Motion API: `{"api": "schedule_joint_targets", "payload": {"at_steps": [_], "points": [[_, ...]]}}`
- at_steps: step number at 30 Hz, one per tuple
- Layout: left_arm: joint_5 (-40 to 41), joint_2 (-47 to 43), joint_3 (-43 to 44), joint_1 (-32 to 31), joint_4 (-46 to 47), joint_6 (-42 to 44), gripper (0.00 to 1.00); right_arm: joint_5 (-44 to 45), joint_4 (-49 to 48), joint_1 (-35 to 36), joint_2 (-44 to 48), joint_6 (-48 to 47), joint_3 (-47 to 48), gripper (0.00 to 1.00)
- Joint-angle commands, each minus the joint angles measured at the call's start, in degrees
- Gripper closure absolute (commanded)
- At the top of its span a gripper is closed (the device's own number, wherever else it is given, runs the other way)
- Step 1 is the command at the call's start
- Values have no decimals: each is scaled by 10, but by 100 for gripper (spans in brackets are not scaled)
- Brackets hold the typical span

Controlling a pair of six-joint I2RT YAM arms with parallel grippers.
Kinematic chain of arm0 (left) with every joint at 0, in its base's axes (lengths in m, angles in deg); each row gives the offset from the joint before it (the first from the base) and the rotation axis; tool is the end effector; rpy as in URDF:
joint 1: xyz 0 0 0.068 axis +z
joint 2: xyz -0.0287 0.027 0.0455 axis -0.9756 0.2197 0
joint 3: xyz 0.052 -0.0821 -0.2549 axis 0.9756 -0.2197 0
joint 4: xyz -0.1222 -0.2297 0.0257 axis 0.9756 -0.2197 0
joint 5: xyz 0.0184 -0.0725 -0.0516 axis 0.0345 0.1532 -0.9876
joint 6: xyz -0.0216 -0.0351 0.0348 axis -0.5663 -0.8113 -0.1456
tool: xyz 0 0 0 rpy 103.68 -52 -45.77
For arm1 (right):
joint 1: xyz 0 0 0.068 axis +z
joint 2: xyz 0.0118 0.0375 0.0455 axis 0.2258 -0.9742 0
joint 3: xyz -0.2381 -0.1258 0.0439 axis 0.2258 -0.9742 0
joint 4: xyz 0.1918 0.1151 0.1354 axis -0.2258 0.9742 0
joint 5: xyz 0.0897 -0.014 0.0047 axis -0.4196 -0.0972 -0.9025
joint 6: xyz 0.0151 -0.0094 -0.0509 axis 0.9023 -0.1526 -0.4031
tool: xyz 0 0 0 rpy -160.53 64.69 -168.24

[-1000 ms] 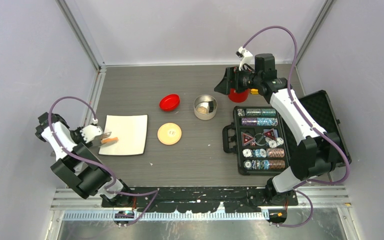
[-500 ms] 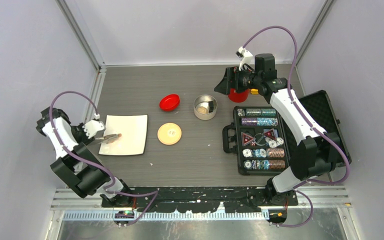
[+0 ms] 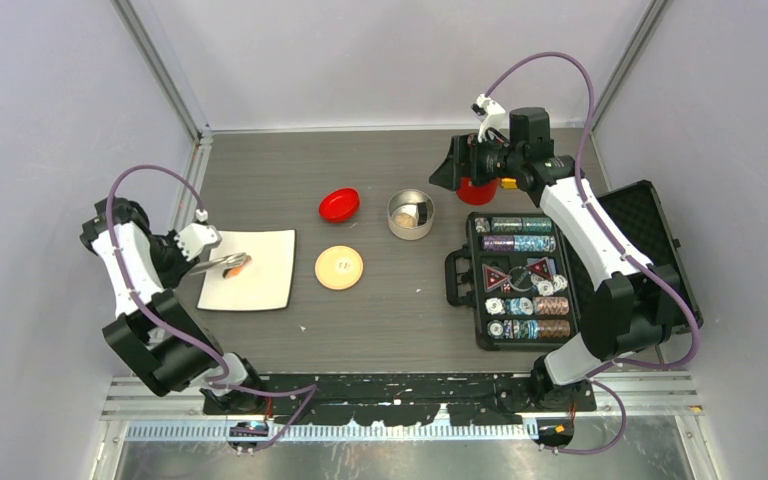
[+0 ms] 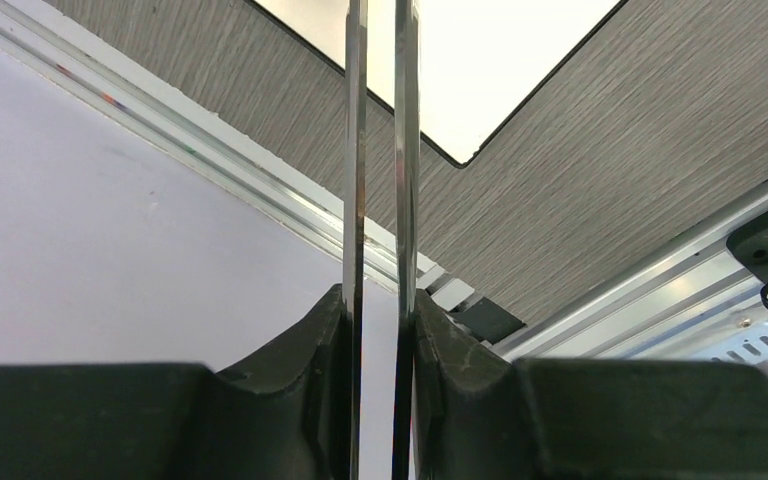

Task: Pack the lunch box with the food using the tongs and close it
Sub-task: Pick up the fake food from the plate.

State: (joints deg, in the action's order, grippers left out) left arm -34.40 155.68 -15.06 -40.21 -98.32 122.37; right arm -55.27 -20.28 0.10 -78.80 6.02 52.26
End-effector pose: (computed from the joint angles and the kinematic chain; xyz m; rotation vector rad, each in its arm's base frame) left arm 0.2026 0.1437 0.2819 1.2703 2.5724 0.0801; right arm 0.3374 0.0996 0.3491 -0.4832 2.0731 0.8446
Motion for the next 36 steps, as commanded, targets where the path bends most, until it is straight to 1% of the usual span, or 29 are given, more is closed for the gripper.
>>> {"api": "schedule_joint_targets", "payload": {"at_steps": [1,4,6,11,14,15,21,26,31,36], "points": [[-14,-5,26,-3,-18,-18,82,7,-13,-3,27,-14,9,8],[-23,-9,35,-19,-28,-45,90,8,-13,-5,29,-14,9,8],[-25,-14,36,-33,-29,-67,100,8,-13,-5,30,-14,9,8],[-44,-22,54,-82,-55,-121,100,9,-12,-7,32,-12,12,8],[-50,-15,77,-125,-54,-180,100,11,-9,-11,33,-12,17,8],[-53,-11,89,-141,-49,-217,100,12,-8,-12,33,-14,20,8],[-68,50,221,-261,-29,-387,100,16,-8,-28,32,-10,37,8],[-65,108,317,-357,14,-515,100,12,-22,-59,29,28,55,8],[-65,183,427,-452,57,-602,100,8,-37,-111,33,62,68,8],[-78,269,543,-535,86,-665,100,10,-54,-176,33,100,78,8]]}}
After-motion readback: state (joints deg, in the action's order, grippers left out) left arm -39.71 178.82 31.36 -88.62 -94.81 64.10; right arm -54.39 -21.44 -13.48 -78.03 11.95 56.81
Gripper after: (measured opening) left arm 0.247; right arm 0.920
